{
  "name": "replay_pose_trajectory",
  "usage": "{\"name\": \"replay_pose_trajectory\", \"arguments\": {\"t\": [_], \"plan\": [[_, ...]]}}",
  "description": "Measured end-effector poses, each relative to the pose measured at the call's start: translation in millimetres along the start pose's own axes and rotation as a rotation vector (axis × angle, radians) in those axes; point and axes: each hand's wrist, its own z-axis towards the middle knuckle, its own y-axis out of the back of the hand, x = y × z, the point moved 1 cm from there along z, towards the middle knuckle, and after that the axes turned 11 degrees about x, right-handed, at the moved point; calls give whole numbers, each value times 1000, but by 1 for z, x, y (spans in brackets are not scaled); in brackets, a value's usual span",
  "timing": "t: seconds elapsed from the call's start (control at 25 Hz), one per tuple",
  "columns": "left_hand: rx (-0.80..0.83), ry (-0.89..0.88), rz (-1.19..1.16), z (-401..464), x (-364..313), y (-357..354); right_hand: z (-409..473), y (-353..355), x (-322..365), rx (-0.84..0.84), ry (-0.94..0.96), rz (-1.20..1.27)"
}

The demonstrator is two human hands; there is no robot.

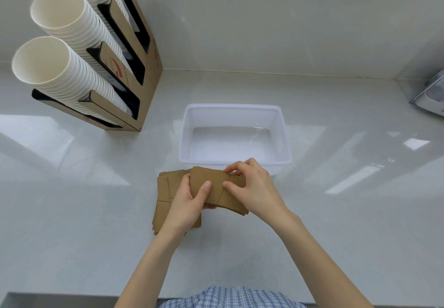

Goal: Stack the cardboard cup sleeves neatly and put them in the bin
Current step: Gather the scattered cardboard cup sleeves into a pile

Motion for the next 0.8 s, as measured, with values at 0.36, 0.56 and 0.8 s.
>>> {"name": "replay_pose_trajectory", "arguments": {"t": [0.36,0.56,0.8], "plan": [[-46,28,15,-2,-1,5,-16,9,-30,72,-218,508],[49,-6,55,-1,0,-8,-25,12,-47,28,-148,606],[62,-48,296,7,12,-33,-38,15,-69,-140,-138,395]]}}
